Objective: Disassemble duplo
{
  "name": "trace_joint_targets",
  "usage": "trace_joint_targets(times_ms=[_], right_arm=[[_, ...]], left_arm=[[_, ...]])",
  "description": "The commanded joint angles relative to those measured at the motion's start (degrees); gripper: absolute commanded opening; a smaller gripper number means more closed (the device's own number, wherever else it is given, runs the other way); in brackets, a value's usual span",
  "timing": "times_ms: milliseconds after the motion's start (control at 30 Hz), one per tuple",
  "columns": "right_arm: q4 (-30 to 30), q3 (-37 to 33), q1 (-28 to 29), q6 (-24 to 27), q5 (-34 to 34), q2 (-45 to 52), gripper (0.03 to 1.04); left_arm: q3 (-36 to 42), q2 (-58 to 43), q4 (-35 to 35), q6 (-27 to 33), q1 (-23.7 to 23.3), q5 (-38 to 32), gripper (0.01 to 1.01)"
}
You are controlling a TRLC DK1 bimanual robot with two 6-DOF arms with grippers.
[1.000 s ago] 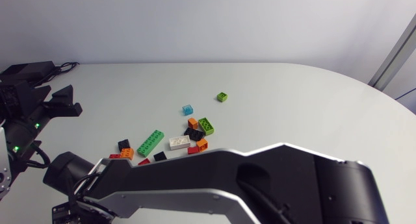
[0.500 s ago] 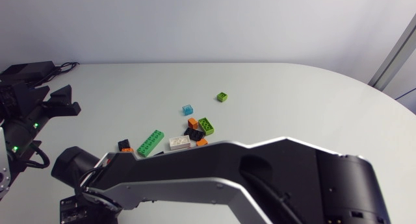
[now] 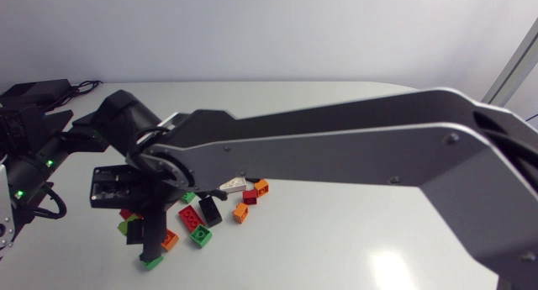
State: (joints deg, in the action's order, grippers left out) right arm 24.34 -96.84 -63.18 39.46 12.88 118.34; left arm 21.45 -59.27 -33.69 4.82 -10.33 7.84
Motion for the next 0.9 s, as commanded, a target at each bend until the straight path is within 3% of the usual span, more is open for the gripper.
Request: trace_joint_targets(times_ms=[0,300,667,867], right_arm=[[0.2,3.3,0.9,-0.3,-2.0,-0.9,0.52],[-5.2,6.5,4.2,1.8,-11.2,-0.7,0.53],[-19.4,10.8,5.7,0.8,-19.2,-0.8,0.54],[-22.7,11.4,7.2,-2.6,-19.1,-2.0,0.54]], left_arm=[[2.1,-0.9,1.2,-1.4,0.7,3.4,0.726],[3.5,-2.3,4.8,-2.2,1.0,11.2,0.725],[10.0,-11.5,8.8,-10.7,-7.0,37.0,0.725],[10.2,-11.5,9.7,-10.8,-7.3,39.6,0.725]])
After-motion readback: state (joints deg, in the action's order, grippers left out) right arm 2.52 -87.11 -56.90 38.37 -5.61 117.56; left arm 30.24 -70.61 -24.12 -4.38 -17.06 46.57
